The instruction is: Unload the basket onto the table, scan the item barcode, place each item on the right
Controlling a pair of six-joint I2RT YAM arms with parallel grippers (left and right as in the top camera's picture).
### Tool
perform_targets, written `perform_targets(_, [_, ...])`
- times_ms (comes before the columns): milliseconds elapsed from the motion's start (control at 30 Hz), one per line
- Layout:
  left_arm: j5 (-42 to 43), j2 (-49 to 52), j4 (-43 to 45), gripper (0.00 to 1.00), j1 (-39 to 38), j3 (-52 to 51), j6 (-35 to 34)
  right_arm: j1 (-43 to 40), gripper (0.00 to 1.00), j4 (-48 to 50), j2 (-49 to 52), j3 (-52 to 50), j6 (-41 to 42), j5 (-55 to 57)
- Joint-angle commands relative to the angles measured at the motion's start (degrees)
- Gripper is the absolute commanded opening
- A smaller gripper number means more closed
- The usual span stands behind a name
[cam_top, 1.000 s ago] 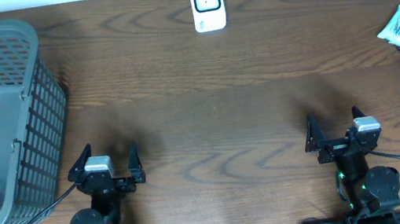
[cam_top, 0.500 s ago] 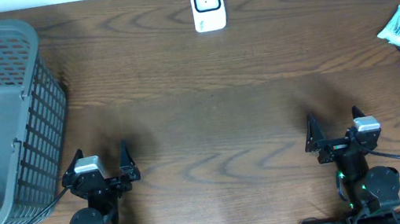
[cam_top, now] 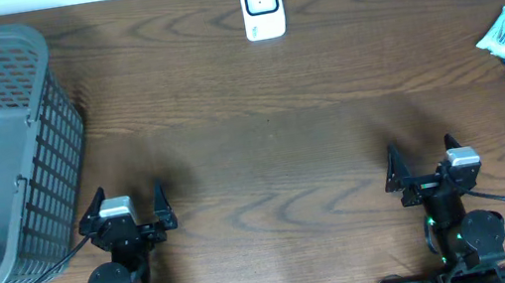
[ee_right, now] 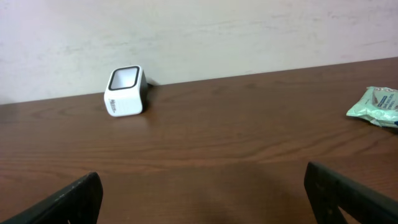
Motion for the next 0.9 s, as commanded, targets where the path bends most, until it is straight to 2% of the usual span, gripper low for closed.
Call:
perform_targets(0, [-0.3, -0.5, -2.4, 0.98, -0.1, -0.9, 1.5, -0.2, 0.99, 0.0, -0.4, -0.2, -0.8, -0.1])
perform_targets(133, [-0.3, -0.5, -2.3, 0.98, -0.1, -0.9, -0.6, -0.2, 0.99, 0.0, -0.4, -0.2, -0.8, -0.1])
perform_targets(867, [-0.3, -0.4, -2.3, 0.98, -0.1, -0.9, -0.6, -0.2, 0.99, 0.0, -0.4, -0.2, -0.8, -0.2])
